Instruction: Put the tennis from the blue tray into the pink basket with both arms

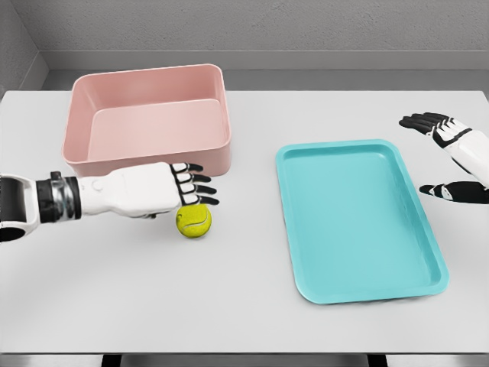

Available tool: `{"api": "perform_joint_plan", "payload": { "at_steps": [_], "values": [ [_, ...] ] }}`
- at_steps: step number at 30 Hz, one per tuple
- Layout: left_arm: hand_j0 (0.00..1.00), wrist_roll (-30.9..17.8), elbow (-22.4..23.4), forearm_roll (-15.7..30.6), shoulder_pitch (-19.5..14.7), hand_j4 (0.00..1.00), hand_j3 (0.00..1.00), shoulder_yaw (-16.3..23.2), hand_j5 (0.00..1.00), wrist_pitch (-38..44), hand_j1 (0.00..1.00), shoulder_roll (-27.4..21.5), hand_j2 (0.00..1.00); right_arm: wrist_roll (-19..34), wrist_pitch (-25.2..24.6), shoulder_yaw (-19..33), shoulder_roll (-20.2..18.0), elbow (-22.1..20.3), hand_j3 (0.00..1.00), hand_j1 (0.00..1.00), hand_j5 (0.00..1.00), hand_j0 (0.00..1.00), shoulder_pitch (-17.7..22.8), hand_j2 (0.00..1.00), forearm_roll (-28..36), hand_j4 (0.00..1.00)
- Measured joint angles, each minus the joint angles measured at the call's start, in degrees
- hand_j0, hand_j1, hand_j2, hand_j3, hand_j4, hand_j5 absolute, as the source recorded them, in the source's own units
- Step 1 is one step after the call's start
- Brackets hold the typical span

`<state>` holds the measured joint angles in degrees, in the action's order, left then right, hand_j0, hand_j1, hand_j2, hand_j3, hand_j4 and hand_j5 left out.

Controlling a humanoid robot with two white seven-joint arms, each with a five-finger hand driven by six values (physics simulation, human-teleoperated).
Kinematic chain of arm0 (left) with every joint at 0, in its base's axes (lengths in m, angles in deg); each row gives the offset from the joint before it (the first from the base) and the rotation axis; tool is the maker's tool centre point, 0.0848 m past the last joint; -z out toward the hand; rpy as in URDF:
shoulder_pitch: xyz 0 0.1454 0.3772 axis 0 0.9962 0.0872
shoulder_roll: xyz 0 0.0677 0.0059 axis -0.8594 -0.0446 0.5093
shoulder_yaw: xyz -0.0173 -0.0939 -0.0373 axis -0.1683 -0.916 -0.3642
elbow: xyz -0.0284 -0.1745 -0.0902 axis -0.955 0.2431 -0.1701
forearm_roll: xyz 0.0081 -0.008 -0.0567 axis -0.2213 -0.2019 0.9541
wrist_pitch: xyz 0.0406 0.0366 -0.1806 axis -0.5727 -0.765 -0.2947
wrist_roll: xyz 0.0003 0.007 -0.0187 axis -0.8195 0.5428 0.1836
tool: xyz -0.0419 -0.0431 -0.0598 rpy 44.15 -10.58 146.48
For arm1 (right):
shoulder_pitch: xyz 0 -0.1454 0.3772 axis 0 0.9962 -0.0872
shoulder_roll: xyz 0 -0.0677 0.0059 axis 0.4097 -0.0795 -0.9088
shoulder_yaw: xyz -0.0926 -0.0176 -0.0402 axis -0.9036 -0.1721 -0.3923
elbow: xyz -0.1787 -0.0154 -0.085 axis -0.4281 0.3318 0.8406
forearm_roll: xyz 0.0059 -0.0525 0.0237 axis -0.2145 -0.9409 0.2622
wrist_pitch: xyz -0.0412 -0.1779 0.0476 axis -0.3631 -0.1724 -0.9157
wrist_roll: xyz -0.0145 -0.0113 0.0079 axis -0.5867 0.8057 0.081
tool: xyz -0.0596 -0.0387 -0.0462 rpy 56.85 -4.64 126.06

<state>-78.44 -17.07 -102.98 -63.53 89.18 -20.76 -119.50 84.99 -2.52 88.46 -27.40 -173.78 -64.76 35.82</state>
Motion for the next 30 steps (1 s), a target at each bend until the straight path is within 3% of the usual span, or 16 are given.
{"api": "perform_joint_plan", "payload": {
  "at_steps": [8, 21, 24, 28, 30],
  "values": [
    [1.00, -1.0, 2.7, 0.0, -1.5, 1.00, 1.00, 3.4, 1.00, 0.0, 1.00, 3.1, 1.00, 0.0, 0.0, 0.0, 0.1, 0.1, 1.00, 1.00, 1.00, 1.00, 0.0, 1.00, 0.0, 1.00],
    [1.00, -1.0, 5.4, 0.2, -1.4, 1.00, 1.00, 5.6, 1.00, 0.0, 1.00, 3.6, 1.00, 0.0, 0.0, 0.0, 0.2, 0.0, 1.00, 1.00, 1.00, 1.00, 0.0, 1.00, 0.0, 1.00],
    [0.90, -1.1, 5.5, 0.2, -1.5, 0.90, 0.90, 5.8, 0.90, 0.0, 0.90, 3.6, 0.90, 0.0, 0.0, 0.0, 0.2, 0.0, 1.00, 1.00, 1.00, 1.00, 0.0, 1.00, 0.0, 1.00],
    [0.85, -1.8, 5.5, 0.2, -1.5, 0.85, 0.85, 6.2, 0.85, 0.0, 0.85, 3.6, 0.85, 0.0, 0.0, 0.0, 0.2, -0.1, 1.00, 1.00, 1.00, 1.00, 0.0, 1.00, 0.0, 1.00],
    [0.75, -2.1, 5.5, 0.2, -1.5, 0.75, 0.75, 6.3, 0.75, 0.0, 0.75, 3.6, 0.75, 0.0, 0.0, -0.1, 0.2, -0.1, 1.00, 1.00, 1.00, 1.00, -0.1, 1.00, 0.0, 1.00]
  ]
}}
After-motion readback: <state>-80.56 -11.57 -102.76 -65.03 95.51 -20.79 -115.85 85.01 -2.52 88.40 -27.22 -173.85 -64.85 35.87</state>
